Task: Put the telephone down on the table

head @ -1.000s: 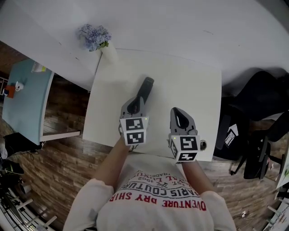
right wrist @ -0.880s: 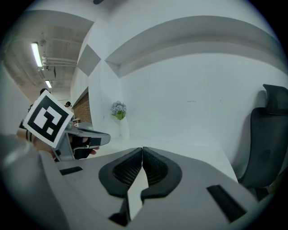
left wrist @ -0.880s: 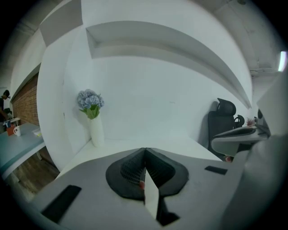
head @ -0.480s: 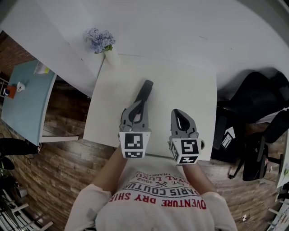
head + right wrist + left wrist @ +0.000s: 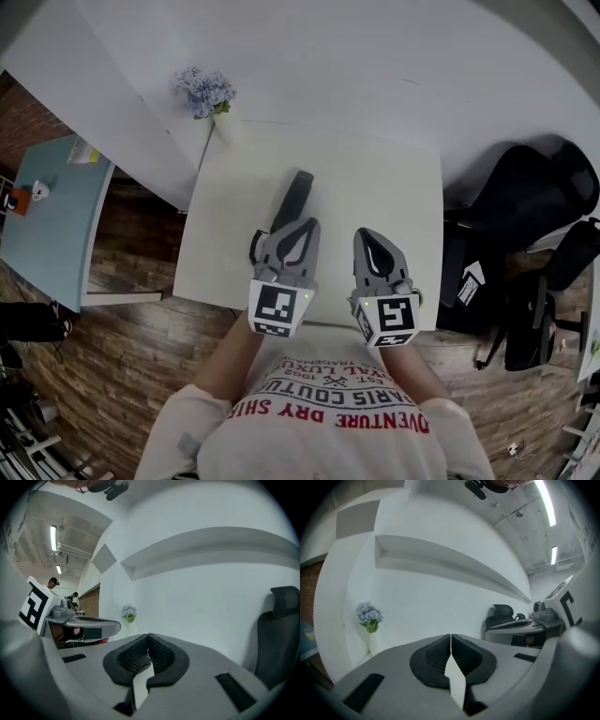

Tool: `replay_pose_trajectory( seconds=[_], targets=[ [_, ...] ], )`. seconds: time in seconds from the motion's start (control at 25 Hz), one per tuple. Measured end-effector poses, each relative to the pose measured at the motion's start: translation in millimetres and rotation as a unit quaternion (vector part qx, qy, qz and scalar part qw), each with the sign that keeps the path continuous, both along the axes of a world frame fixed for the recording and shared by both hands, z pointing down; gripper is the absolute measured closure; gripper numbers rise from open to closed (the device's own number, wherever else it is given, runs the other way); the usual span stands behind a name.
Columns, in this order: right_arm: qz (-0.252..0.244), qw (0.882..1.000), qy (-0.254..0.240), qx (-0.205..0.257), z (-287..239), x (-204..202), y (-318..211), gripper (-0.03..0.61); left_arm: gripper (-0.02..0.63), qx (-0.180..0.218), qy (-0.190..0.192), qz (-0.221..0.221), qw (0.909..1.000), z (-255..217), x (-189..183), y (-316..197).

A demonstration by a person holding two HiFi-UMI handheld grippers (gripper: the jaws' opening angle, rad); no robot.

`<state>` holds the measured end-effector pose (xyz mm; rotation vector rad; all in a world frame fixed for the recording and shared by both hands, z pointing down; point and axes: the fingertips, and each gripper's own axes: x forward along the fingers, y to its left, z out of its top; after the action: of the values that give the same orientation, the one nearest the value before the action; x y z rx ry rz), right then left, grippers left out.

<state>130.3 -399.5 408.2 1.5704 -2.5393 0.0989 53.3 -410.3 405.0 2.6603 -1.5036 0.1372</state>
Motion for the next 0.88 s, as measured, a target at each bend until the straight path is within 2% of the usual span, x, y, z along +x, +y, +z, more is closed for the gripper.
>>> replay_pose_trajectory(
  seconds=[0.2, 0.52, 0.88],
  targets=[
    [-0.008, 1.000, 0.006, 0.001, 1.6, -4.9, 4.6, 0.554, 0.588, -0.005, 0.007, 0.019, 0.9998, 1.8, 5.1, 4.0],
    [-0.003, 1.000, 0.013, -0.003, 4.0, -10.0, 6.9, 0.554, 0.588, -0.009, 0.005, 0.021, 0.9997, 5.8, 1.1, 4.4],
    [0.005, 1.000, 0.015, -0.018, 11.6, -11.1, 7.8, 0.554, 0.588, -0.015, -0.026, 0.019, 0.9994, 16.0, -2.1, 6.7]
  ],
)
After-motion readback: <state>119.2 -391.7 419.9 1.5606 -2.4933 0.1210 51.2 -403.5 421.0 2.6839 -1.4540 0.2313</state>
